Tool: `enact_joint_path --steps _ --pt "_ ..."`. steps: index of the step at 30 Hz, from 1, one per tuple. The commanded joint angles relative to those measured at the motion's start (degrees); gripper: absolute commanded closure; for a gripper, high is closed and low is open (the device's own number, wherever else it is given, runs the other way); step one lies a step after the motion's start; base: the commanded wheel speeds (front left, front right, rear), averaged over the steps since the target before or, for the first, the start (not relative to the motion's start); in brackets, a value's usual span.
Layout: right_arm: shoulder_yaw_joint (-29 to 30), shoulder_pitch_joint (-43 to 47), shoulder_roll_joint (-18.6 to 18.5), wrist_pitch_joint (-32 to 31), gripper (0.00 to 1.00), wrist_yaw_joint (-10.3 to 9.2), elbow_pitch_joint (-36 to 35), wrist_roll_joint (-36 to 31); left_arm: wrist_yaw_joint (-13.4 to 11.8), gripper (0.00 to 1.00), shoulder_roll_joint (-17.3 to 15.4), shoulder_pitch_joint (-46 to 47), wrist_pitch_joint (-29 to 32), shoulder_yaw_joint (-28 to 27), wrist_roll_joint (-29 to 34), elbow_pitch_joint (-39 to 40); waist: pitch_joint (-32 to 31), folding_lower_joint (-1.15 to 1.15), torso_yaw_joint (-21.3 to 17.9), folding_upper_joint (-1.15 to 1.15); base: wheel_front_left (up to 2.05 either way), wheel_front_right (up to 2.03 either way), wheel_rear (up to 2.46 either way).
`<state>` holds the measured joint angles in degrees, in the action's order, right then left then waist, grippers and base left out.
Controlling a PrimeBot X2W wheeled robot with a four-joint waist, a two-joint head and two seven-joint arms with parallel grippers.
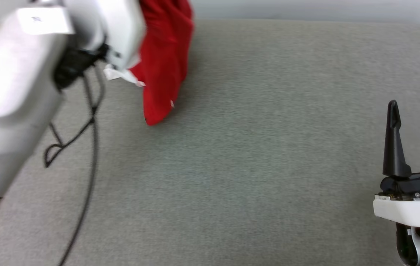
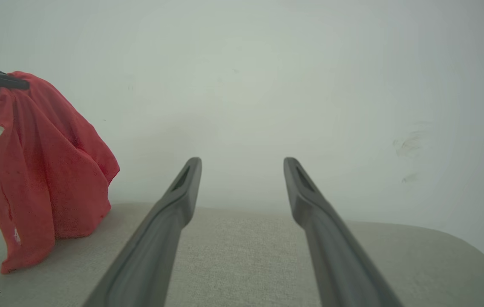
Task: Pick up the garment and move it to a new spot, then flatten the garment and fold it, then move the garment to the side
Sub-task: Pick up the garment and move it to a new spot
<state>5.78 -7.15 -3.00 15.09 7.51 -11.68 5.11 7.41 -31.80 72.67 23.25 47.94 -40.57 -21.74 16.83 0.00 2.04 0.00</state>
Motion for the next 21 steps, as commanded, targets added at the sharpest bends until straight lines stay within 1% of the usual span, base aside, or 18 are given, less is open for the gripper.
enact_joint_path --steps 1,8,15,18,21 --pt "0.22 -0.52 0.22 0.12 0.00 -0.04 0.05 0.44 -0.01 1.00 1.15 1.04 -0.71 1.11 0.29 0.66 0.22 0.00 -2.17 0.00 0.00 0.00 0.00" --pt "0.88 -0.67 0.21 0.12 0.00 -0.04 0.38 1.66 -0.01 1.00 8.36 1.56 -3.70 10.08 0.45 4.11 0.80 0.00 -6.55 0.00 0.00 0.00 0.00" --pt "1.61 -0.64 0.21 0.12 0.00 -0.04 0.39 2.48 -0.01 1.00 14.86 -1.66 -6.77 21.69 -1.20 6.06 1.19 0.00 -8.47 0.00 0.00 0.00 0.00" --pt "1.82 -0.58 0.21 0.12 0.00 -0.04 0.46 2.67 -0.01 1.00 17.23 -4.49 -7.30 24.55 -1.21 6.14 1.40 0.00 -8.69 0.00 0.00 0.00 0.00" --pt "1.94 -0.62 0.21 0.12 0.00 -0.04 0.53 2.84 -0.01 1.00 19.52 -9.84 -5.44 25.43 -0.36 6.32 1.77 0.00 -8.69 0.00 0.00 0.00 0.00"
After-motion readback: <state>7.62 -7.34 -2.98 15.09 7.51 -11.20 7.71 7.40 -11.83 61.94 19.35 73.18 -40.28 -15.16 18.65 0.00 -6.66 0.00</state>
